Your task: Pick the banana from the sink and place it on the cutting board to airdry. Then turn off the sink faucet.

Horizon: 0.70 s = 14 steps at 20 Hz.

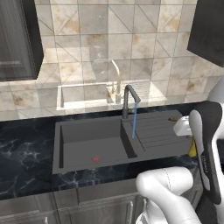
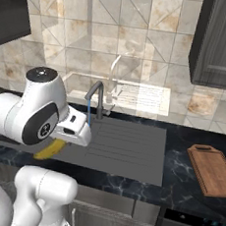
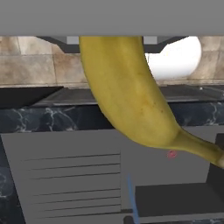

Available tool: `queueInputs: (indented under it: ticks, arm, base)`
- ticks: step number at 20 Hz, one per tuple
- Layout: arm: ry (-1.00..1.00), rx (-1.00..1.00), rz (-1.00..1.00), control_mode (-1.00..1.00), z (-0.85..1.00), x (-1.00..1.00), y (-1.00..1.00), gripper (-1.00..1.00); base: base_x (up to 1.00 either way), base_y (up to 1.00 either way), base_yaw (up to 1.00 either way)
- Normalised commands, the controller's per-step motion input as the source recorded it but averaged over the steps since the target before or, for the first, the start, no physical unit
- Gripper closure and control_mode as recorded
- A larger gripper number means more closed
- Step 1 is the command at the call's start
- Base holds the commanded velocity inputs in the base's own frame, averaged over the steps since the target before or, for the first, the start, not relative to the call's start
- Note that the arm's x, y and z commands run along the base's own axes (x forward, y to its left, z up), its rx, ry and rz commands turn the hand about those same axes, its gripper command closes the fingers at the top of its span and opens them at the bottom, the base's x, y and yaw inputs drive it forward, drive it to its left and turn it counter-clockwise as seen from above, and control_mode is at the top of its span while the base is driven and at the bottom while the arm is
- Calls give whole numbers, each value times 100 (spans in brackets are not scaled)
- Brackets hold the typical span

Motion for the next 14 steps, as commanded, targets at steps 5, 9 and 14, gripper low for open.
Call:
queueInputs:
  ticks: [5,9,14]
  arm:
    - [0,0,-12,-100,1,-10,-55,100]
    - [0,0,-11,-100,0,-4,-54,100]
    - [0,0,-10,-100,0,0,-53,100]
  base:
    - [0,0,0]
    - [0,0,0]
    - [0,0,0]
